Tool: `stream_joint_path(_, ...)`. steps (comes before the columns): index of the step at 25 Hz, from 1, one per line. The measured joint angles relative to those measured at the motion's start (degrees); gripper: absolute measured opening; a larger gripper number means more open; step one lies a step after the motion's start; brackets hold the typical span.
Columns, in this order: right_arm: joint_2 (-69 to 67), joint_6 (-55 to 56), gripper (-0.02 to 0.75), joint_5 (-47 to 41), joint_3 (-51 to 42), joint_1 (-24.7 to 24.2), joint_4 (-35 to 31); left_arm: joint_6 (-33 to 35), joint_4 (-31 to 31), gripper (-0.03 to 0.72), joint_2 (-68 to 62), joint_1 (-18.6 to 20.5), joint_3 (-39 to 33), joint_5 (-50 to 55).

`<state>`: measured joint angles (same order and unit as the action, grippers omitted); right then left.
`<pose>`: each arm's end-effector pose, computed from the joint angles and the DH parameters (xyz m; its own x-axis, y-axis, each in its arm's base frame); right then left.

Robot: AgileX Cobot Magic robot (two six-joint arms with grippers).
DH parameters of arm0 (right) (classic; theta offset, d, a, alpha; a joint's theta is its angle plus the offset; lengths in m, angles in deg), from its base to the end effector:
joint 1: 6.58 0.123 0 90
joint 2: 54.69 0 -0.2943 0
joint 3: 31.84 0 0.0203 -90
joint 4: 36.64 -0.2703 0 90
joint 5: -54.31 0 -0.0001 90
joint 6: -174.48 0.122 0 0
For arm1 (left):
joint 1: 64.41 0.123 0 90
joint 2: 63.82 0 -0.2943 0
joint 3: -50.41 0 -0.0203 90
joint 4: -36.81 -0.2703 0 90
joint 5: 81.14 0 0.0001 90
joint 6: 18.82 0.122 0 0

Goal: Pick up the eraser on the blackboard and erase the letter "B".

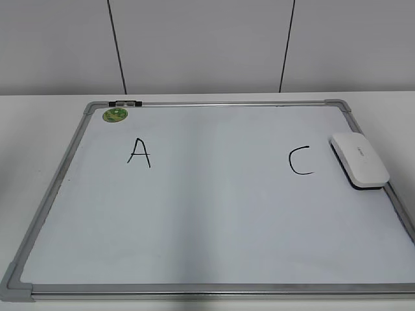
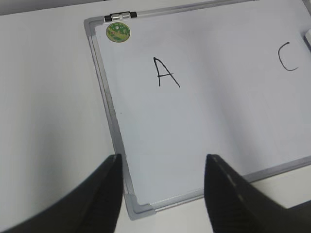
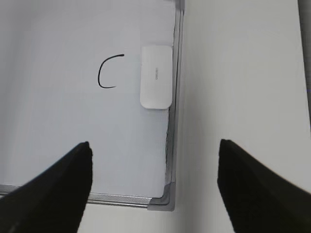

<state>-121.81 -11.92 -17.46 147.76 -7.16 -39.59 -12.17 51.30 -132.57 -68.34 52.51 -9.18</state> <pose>0.2071 0.0039 0.4239 -0.7522 -0.0877 -0.6531 -0.0940 0.9952 -0.0254 0.2101 -0.0435 0.4349 -0.7334 0.0856 -0.6744 0.2519 0.9556 -0.1527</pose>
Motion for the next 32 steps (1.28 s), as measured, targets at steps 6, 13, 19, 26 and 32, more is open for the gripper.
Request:
stream_joint_path(6, 9.8, -0.3, 0.593, -0.5, -2.6, 0.0, -0.7, 0.0, 0.3, 0.407, 14.0, -0.1, -11.5, 0.1)
stream_joint_path(13, 25.8, -0.3, 0.591, -0.5, -17.6, 0.4, -1.4, 0.0, 0.3, 0.407, 26.2, -0.1, -23.0, 0.1)
stream_joint_path(19, 38.0, -0.3, 0.591, 0.3, -34.7, 0.4, -1.4, 0.0, -1.8, 0.405, 31.8, -0.1, -33.0, 0.0)
stream_joint_path(26, 42.2, -0.3, 0.59, 2.2, -46.5, 0.4, -1.4, 0.0, -3.9, 0.405, 33.1, -0.1, -43.6, -3.2)
stream_joint_path(32, 42.4, -0.3, 0.587, 5.7, -48.5, 0.4, -1.0, 0.0, -5.7, 0.405, 33.1, -0.1, -49.1, -7.7)
